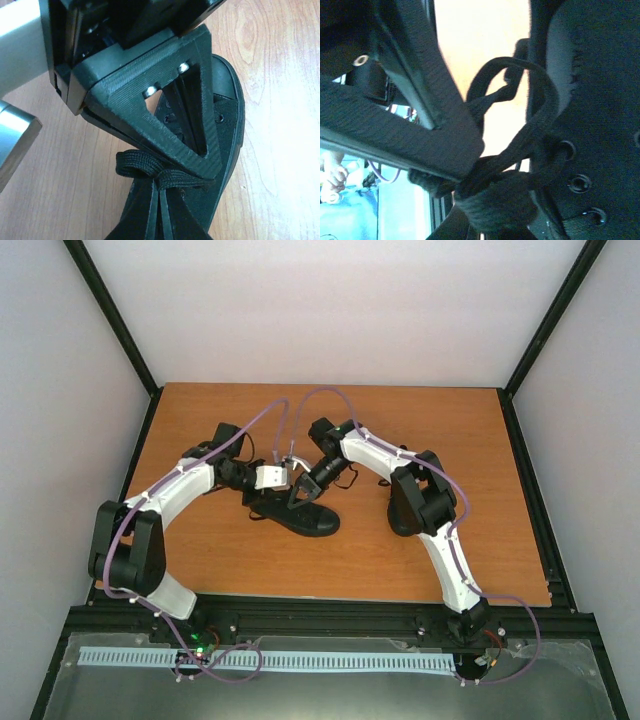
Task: Tie the shoes
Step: Tie the shoelace on the shoe.
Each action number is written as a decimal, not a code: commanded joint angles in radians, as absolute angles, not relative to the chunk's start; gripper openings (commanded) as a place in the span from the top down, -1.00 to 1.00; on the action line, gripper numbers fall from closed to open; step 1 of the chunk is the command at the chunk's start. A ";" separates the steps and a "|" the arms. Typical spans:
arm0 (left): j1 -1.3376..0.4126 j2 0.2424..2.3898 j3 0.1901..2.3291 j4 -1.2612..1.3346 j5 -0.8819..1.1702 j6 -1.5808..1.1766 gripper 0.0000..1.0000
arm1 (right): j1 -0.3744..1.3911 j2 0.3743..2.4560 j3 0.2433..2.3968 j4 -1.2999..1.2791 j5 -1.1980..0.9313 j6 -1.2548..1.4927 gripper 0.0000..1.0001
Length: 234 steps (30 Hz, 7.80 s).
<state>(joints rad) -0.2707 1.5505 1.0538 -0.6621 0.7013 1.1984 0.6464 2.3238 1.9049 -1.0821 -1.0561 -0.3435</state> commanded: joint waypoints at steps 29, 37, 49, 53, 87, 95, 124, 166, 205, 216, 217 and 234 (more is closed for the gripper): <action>-0.272 1.438 1.020 -0.646 0.663 1.072 0.92 | 0.540 2.208 1.798 -0.849 -1.226 -0.154 0.94; -0.272 1.433 1.012 -0.654 0.669 1.070 0.91 | 0.553 2.257 1.853 -0.947 -1.285 -0.225 0.95; -0.272 1.440 1.014 -0.650 0.688 1.091 0.90 | 0.580 2.294 1.869 -1.036 -1.252 -0.296 0.94; -0.272 1.442 1.015 -0.650 0.696 1.098 0.90 | 0.587 2.314 1.886 -1.046 -1.243 -0.294 0.94; -0.272 1.467 1.010 -0.656 0.701 1.137 0.91 | 0.651 2.400 1.988 -1.208 -1.106 -0.415 0.94; -0.272 1.491 1.016 -0.655 0.725 1.134 0.91 | 0.667 2.410 2.023 -1.140 -1.048 -0.329 0.87; -0.269 1.598 1.040 -0.609 0.686 1.020 0.96 | 0.676 2.167 1.826 -1.077 -0.723 -0.300 0.33; -0.215 1.703 1.116 -0.685 0.742 0.911 0.95 | 1.086 1.595 0.838 0.361 0.142 -0.468 0.20; -0.215 1.723 1.135 -0.723 0.767 0.946 0.95 | 1.121 1.814 1.011 0.265 0.382 -0.646 0.95; -0.215 1.719 1.130 -0.717 0.759 0.936 0.95 | 1.060 1.566 0.952 0.172 0.135 -0.401 0.94; -0.215 1.719 1.129 -0.716 0.757 0.934 0.95 | 1.049 1.550 0.946 0.171 0.118 -0.388 0.94; -0.197 1.571 1.151 -0.806 0.697 0.906 -0.16 | 0.831 1.414 0.910 0.169 -0.243 -0.116 0.94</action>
<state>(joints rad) -0.2176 1.6752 1.1023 -0.7490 0.7101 0.9142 0.8749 1.4250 0.9295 0.1555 -0.1280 -0.2138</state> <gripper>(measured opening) 0.540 0.028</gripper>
